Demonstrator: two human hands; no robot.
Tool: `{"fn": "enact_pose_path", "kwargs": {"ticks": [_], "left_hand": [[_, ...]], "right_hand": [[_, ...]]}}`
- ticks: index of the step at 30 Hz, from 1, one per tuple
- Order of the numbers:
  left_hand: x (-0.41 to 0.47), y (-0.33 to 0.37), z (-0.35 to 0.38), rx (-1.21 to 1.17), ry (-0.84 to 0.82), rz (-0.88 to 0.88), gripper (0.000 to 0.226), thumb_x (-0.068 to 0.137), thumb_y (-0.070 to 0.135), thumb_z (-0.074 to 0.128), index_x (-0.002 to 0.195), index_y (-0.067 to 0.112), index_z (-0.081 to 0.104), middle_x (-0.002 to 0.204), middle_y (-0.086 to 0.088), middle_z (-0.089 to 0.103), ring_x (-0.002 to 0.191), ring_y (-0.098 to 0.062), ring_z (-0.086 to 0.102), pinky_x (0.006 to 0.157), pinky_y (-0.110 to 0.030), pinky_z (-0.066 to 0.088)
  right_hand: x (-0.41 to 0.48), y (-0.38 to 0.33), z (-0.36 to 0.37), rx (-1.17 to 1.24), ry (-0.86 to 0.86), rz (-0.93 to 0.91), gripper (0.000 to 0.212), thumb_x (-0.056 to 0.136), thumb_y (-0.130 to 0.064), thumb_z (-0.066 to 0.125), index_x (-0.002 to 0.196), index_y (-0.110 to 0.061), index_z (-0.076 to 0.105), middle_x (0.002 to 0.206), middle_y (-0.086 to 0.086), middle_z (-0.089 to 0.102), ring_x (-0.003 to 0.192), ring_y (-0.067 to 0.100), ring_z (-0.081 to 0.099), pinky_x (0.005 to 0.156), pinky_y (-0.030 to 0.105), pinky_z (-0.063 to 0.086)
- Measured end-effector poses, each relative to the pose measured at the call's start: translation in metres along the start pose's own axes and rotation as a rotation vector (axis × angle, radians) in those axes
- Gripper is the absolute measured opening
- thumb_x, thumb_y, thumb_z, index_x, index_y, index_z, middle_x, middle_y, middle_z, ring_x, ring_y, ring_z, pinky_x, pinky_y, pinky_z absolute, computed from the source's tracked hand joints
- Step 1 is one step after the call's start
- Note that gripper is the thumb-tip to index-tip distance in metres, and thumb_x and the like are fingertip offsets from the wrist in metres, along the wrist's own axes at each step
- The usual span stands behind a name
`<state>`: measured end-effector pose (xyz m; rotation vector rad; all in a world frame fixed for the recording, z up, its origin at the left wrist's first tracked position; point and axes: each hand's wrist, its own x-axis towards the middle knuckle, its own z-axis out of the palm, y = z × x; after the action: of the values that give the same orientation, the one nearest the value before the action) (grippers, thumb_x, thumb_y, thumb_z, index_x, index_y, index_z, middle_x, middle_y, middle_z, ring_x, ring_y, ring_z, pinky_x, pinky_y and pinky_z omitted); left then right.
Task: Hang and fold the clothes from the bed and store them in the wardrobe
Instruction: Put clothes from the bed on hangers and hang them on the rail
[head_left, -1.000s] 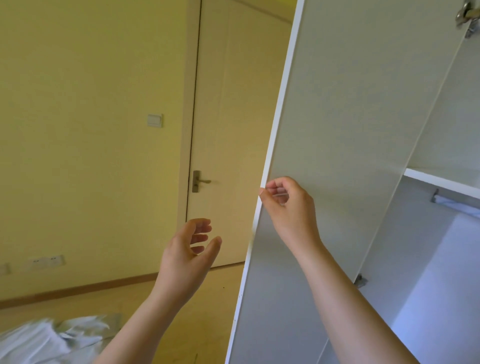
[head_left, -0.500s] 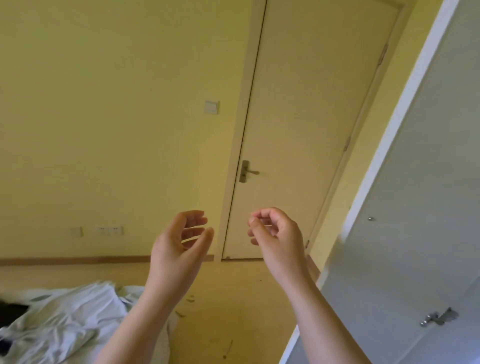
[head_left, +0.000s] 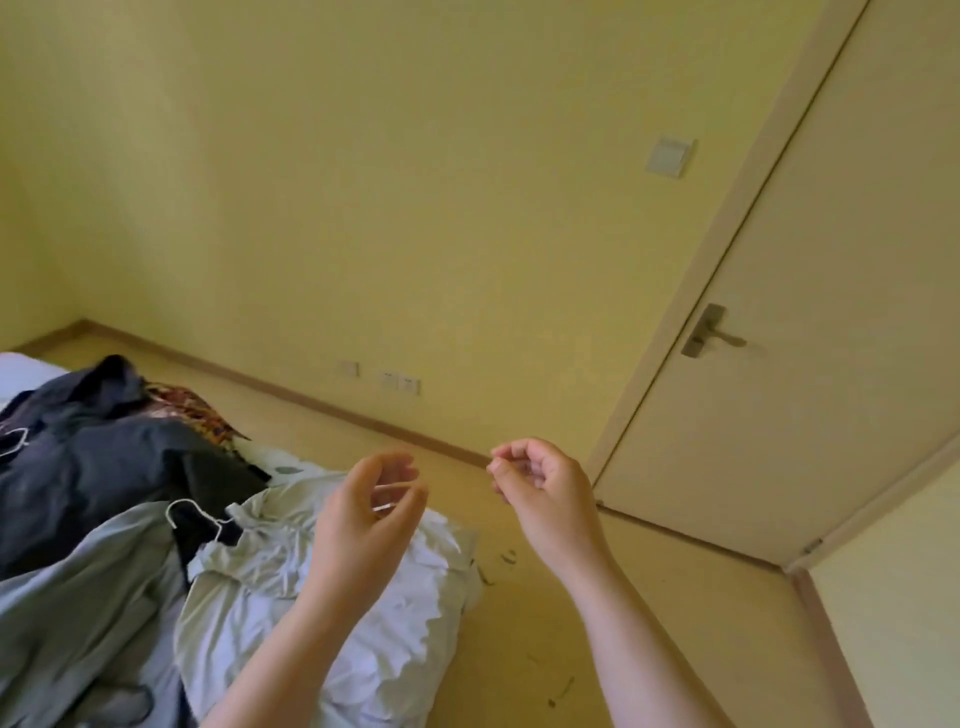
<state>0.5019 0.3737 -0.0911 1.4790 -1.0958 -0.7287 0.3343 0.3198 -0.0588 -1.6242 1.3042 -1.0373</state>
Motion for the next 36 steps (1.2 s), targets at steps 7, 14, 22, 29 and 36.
{"fn": "enact_pose_path", "kwargs": {"ticks": [7, 14, 22, 29, 36], "left_hand": [[0.049, -0.019, 0.007, 0.086, 0.190, -0.082, 0.025, 0.086, 0.018, 0.069, 0.097, 0.038, 0.060, 0.095, 0.012, 0.070, 0.085, 0.011, 0.063, 0.063, -0.004, 0.047], [0.086, -0.037, -0.003, 0.113, 0.343, -0.186, 0.021, 0.087, 0.017, 0.069, 0.106, 0.026, 0.065, 0.096, 0.011, 0.070, 0.085, 0.001, 0.066, 0.062, -0.012, 0.050], [0.126, -0.063, -0.027, 0.112, 0.461, -0.273, 0.022, 0.088, 0.013, 0.067, 0.110, 0.018, 0.065, 0.098, 0.007, 0.069, 0.089, -0.005, 0.066, 0.069, -0.014, 0.048], [0.157, -0.077, -0.018, 0.126, 0.528, -0.342, 0.022, 0.088, 0.010, 0.067, 0.109, 0.016, 0.065, 0.098, 0.004, 0.070, 0.086, -0.004, 0.065, 0.066, -0.011, 0.048], [0.212, -0.088, 0.020, 0.175, 0.645, -0.402, 0.022, 0.088, 0.016, 0.068, 0.108, 0.022, 0.064, 0.096, 0.009, 0.068, 0.086, -0.001, 0.063, 0.063, -0.010, 0.045]], "right_hand": [[0.086, 0.018, 0.027, 0.023, -0.226, -0.032, 0.009, 0.091, -0.015, 0.062, 0.088, -0.022, 0.067, 0.087, 0.000, 0.071, 0.084, 0.020, 0.067, 0.081, 0.034, 0.057], [0.155, 0.029, 0.069, 0.014, -0.426, -0.043, 0.011, 0.090, -0.013, 0.063, 0.087, -0.022, 0.067, 0.085, 0.002, 0.072, 0.082, 0.021, 0.068, 0.082, 0.040, 0.057], [0.205, 0.033, 0.127, -0.031, -0.575, -0.037, 0.009, 0.090, -0.015, 0.064, 0.088, -0.023, 0.067, 0.088, 0.006, 0.073, 0.085, 0.028, 0.068, 0.082, 0.043, 0.056], [0.256, 0.041, 0.144, -0.021, -0.673, -0.047, 0.010, 0.091, -0.013, 0.063, 0.088, -0.021, 0.067, 0.090, 0.010, 0.072, 0.088, 0.031, 0.068, 0.083, 0.045, 0.056], [0.328, 0.065, 0.141, -0.007, -0.809, -0.068, 0.009, 0.092, -0.015, 0.062, 0.089, -0.022, 0.067, 0.090, 0.011, 0.072, 0.088, 0.032, 0.067, 0.082, 0.045, 0.056]]}}
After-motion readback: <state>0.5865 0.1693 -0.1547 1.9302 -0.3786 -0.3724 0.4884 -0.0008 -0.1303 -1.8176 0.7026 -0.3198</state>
